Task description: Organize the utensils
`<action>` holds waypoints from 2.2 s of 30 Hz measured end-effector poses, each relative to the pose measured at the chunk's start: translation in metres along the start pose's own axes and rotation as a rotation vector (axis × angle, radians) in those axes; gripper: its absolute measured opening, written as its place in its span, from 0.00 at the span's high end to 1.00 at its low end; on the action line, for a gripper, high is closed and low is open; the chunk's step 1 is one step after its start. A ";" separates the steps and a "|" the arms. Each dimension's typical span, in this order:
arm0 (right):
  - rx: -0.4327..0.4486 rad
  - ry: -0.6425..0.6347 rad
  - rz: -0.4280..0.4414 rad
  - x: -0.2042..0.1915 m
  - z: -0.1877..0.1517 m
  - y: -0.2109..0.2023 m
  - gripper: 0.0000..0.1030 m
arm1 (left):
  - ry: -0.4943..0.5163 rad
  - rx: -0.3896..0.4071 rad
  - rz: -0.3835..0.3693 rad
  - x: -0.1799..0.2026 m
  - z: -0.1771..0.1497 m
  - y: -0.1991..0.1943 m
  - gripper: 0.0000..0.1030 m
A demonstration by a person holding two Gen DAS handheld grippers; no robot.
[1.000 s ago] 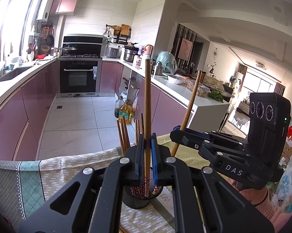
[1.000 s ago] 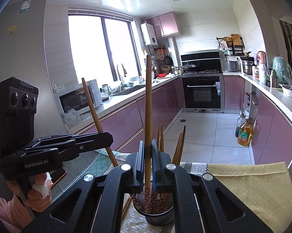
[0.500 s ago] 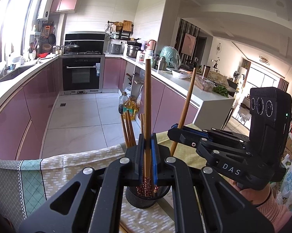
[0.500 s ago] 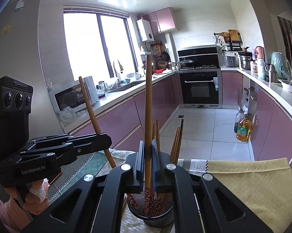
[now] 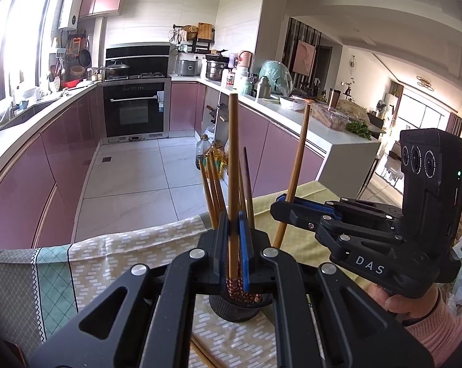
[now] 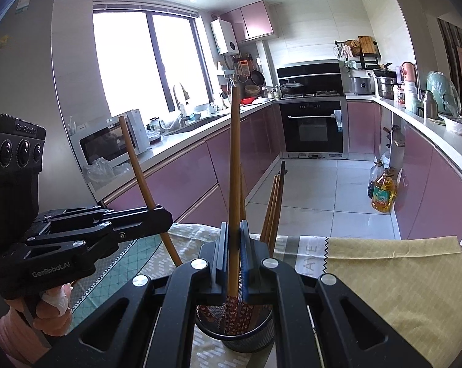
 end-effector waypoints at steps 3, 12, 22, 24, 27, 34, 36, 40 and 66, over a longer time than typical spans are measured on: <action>-0.008 0.003 -0.002 0.003 -0.003 0.002 0.94 | 0.003 -0.013 0.005 0.001 -0.001 0.004 0.93; -0.044 0.014 -0.017 0.013 -0.014 0.007 0.94 | 0.005 -0.054 0.011 -0.004 -0.006 0.018 0.93; -0.092 0.039 -0.030 0.023 -0.022 0.020 0.94 | 0.018 -0.108 0.023 -0.006 -0.009 0.038 0.93; -0.094 0.043 -0.032 0.025 -0.023 0.021 0.94 | 0.018 -0.118 0.026 -0.008 -0.010 0.043 0.93; -0.097 0.050 -0.035 0.026 -0.023 0.023 0.94 | 0.013 -0.129 0.028 -0.011 -0.011 0.050 0.93; -0.099 0.066 -0.045 0.031 -0.023 0.027 0.94 | -0.004 -0.147 0.034 -0.016 -0.012 0.064 0.93; -0.097 0.073 -0.049 0.032 -0.023 0.028 0.93 | -0.010 -0.151 0.034 -0.017 -0.012 0.068 0.93; -0.088 0.088 -0.057 0.036 -0.024 0.027 0.92 | -0.023 -0.154 0.036 -0.021 -0.015 0.073 0.92; -0.235 -0.057 0.112 -0.039 -0.100 0.005 0.49 | -0.110 -0.099 0.136 -0.068 -0.094 -0.003 0.41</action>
Point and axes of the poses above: each gripper's, at about its wrist camera, not at the fingertips, and y roughly the way its jaws point, x to its right, z to its top, the point moved 1 cm from there along y, roughly the way its jaws point, and after that the axes turned 4 degrees about z, right-handed, at the moved point
